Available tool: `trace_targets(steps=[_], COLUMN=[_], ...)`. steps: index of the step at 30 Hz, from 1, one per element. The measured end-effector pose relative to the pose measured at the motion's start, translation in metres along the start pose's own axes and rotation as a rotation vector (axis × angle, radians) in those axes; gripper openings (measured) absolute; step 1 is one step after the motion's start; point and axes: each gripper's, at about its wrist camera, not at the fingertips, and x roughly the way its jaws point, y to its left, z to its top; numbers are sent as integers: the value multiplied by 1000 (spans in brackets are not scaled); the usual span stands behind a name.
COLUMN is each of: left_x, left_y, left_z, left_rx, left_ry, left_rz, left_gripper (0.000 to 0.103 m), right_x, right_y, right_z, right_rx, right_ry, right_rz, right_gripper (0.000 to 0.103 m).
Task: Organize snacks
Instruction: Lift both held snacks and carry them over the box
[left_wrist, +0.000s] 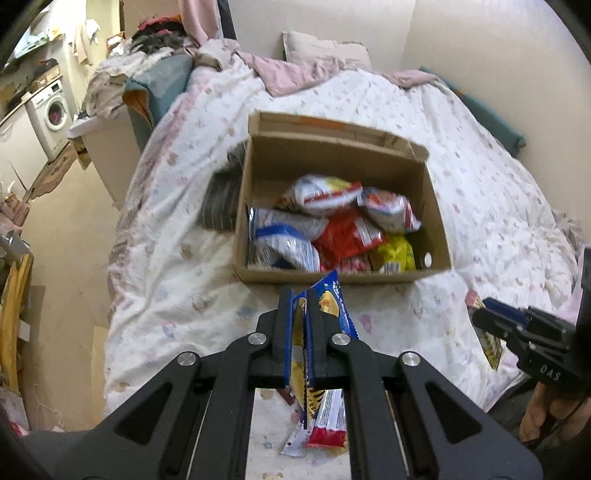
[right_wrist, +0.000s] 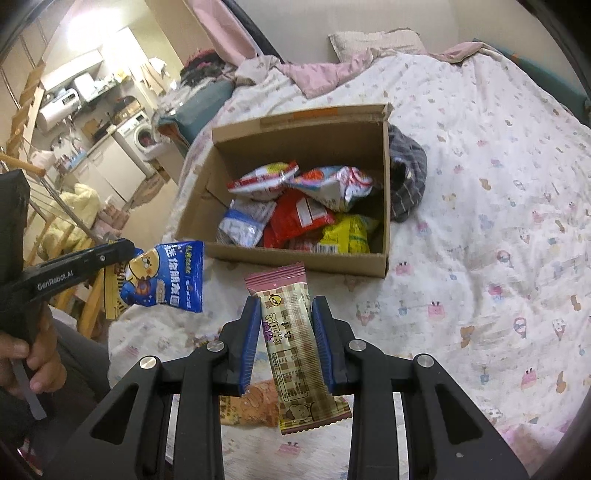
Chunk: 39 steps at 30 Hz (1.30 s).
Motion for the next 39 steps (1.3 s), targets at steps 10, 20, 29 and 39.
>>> trace_targets(steps=[10, 20, 29, 39], left_x=[-9, 14, 45, 89], left_y=[3, 4, 9, 6], left_z=[41, 71, 85, 86], left_rx=[-24, -22, -39, -14], left_ry=[-74, -67, -44, 6], left_rz=[-31, -48, -38, -92], left_gripper=[4, 4, 4, 4], right_x=[-12, 7, 44, 87], right_y=[-8, -26, -27, -26], right_z=[27, 63, 91, 103], right_rx=[60, 129, 131, 111], right_ry=[-87, -90, -49, 0], right_rz=[34, 67, 67, 45], right_gripper=[30, 30, 30, 30])
